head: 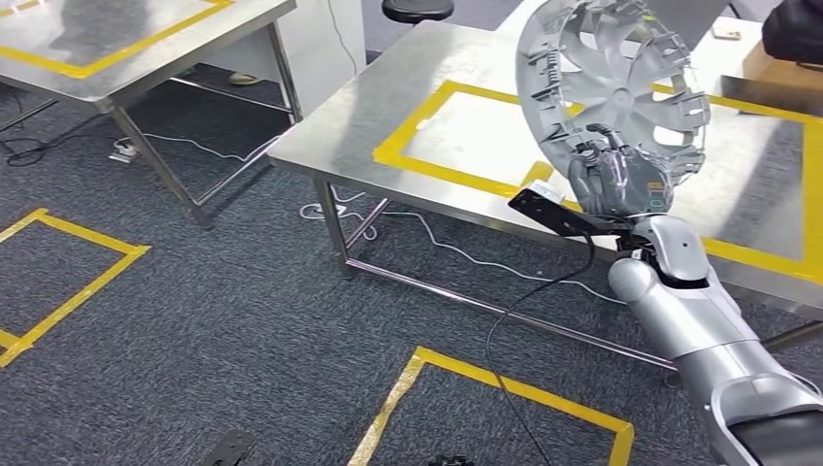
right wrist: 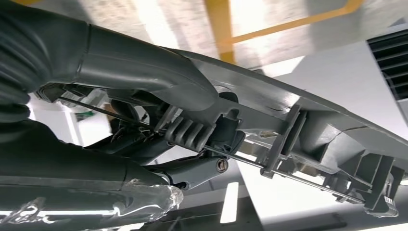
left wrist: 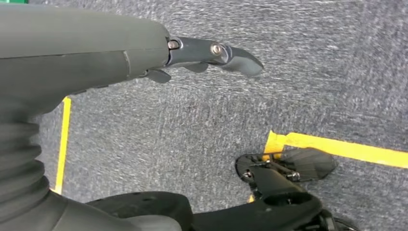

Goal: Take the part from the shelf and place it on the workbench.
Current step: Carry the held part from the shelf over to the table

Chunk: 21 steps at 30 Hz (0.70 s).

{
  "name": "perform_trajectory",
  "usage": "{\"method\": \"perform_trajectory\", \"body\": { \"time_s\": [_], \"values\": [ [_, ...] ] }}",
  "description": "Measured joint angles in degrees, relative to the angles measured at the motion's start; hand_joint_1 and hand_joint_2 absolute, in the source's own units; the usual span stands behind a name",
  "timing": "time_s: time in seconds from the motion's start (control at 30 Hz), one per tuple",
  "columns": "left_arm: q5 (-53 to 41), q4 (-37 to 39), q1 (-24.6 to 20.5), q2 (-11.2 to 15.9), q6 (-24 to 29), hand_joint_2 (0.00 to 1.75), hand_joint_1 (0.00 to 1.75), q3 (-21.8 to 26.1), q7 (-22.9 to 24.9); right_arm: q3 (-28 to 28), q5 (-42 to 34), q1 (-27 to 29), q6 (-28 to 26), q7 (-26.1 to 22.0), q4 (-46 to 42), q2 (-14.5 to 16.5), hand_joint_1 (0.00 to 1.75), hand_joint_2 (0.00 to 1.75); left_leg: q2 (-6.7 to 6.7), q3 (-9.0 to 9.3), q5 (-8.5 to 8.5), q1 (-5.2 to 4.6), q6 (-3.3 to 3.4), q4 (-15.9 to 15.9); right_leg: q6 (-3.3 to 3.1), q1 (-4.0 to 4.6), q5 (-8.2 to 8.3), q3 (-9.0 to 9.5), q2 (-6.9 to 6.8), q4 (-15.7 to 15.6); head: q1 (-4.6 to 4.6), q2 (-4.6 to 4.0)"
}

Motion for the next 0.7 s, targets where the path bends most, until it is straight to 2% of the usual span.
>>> {"method": "perform_trajectory", "body": {
  "time_s": [0.03,0.1,0.13,0.17,0.2,0.27,0.3,0.33,0.4,0.43,0.47,0.5,0.53,0.6,0.63,0.7],
  "values": [
    [0.0,0.0,0.0,0.0,0.0,1.75,0.00,0.0,0.0,0.0,0.0,0.1,0.0,0.0,0.0,0.0,1.75,1.75,0.67,0.10,-0.09,0.02,-0.08,0.0,0.08,0.00,1.32,1.19,-0.41,-2.0,-0.01,0.00],
    [0.0,0.0,0.0,0.0,0.0,1.75,0.00,0.0,0.0,0.0,0.0,0.0,0.0,0.1,-0.1,0.0,1.75,1.75,1.85,0.35,-0.42,-0.15,-0.54,0.2,0.08,0.30,4.33,5.35,-3.03,-9.4,0.03,0.00],
    [0.0,0.0,0.0,0.0,0.0,1.75,0.00,0.0,0.0,0.0,0.1,-0.1,0.0,0.1,-0.1,0.0,1.75,1.75,2.40,0.45,-0.60,-0.36,-0.82,0.3,-0.20,0.48,5.20,6.94,-4.16,-12.2,-0.01,0.00],
    [0.0,0.0,0.0,0.0,0.0,1.75,0.00,0.1,0.0,-0.1,0.1,-0.1,-0.1,0.1,-0.2,0.1,1.75,1.75,2.92,0.55,-0.75,-0.60,-1.09,0.4,-0.55,0.64,5.51,7.77,-4.87,-13.8,-0.02,0.00],
    [0.0,0.0,0.0,0.0,0.0,1.75,0.00,0.1,0.0,-0.1,0.2,0.0,-0.1,0.1,-0.2,0.1,1.75,1.75,3.49,0.64,-0.82,-0.78,-1.34,0.4,-0.97,0.83,5.40,7.87,-4.71,-14.2,-0.06,0.00],
    [0.0,0.0,0.0,0.1,0.0,1.75,0.00,0.1,0.0,-0.3,0.3,0.1,-0.2,0.1,-0.2,0.1,1.75,1.75,4.52,0.86,-1.06,-0.72,-1.90,0.3,-1.76,0.69,5.69,7.61,-2.99,-14.3,-0.09,0.00],
    [0.0,0.0,-0.1,0.1,0.0,1.75,0.00,0.1,0.0,-0.4,0.4,0.2,-0.2,0.1,-0.3,0.1,1.75,1.75,3.98,0.76,-1.56,-0.57,-2.24,0.7,-2.05,0.58,5.79,7.57,-2.26,-14.4,-0.15,0.00],
    [0.0,0.0,-0.2,0.1,0.0,1.75,0.00,0.1,0.0,-0.4,0.6,0.2,-0.2,0.2,-0.3,0.1,1.75,1.75,2.85,0.18,-2.61,-0.45,-2.54,2.1,-2.33,0.40,5.90,7.58,-1.62,-14.4,-0.22,0.00],
    [0.0,0.0,-0.1,0.1,0.1,1.75,0.00,0.1,0.0,-0.5,1.5,0.3,-0.8,0.4,-0.4,0.2,1.75,1.75,-0.07,-2.74,-5.96,-0.27,-2.97,8.4,-2.77,0.17,5.96,7.59,-0.48,-14.5,-0.42,0.00],
    [-0.1,0.0,0.0,0.1,0.0,1.75,0.00,0.1,0.0,-0.5,2.4,0.5,-1.3,0.6,-0.4,0.2,1.75,1.75,-0.77,-4.65,-7.49,-0.26,-3.06,12.2,-2.92,0.15,5.97,7.57,0.12,-14.5,-0.47,0.00],
    [-0.2,0.0,0.2,0.1,0.0,1.75,0.00,0.1,0.0,-0.5,3.4,0.6,-1.8,0.8,-0.4,0.3,1.75,1.75,-1.05,-6.15,-8.23,-0.25,-3.09,15.0,-3.00,0.15,5.96,7.57,0.71,-14.5,-0.50,0.00],
    [-0.3,0.0,0.3,0.1,0.0,1.75,0.00,0.2,0.0,-0.5,4.4,0.8,-2.3,1.0,-0.3,0.3,1.75,1.75,-1.15,-6.85,-7.89,-0.25,-3.03,15.9,-3.00,0.15,5.97,7.59,1.27,-14.5,-0.51,0.00],
    [-0.3,0.0,0.3,0.1,0.0,1.75,0.00,0.2,0.0,-0.5,5.3,1.0,-2.7,1.2,-0.3,0.3,1.75,1.75,-1.20,-6.48,-6.50,-0.25,-2.89,14.7,-2.97,0.13,5.99,7.62,1.82,-14.5,-0.51,0.00],
    [-0.4,0.0,0.2,0.1,0.0,1.75,0.00,0.2,0.0,-0.4,6.4,1.2,-3.5,1.4,-0.4,0.3,1.75,1.75,-1.54,-3.50,-2.49,-0.21,-2.54,8.2,-2.70,0.08,6.02,7.64,2.67,-14.5,-0.54,0.00],
    [-0.4,0.0,0.1,0.1,0.0,1.75,0.00,0.2,0.0,-0.4,6.9,1.3,-3.9,1.4,-0.4,0.3,1.75,1.75,-1.87,-1.89,-1.20,-0.15,-2.36,4.7,-2.44,0.14,6.02,7.52,3.00,-14.4,-0.58,0.00],
    [-0.4,0.0,0.0,0.1,0.0,1.75,0.00,0.2,0.0,-0.4,7.8,1.6,-4.7,1.7,-0.4,0.2,1.75,1.75,-2.47,-0.30,-0.40,-0.02,-2.10,1.0,-1.98,0.33,6.06,7.23,3.39,-14.3,-0.63,0.00]
  ]
}}
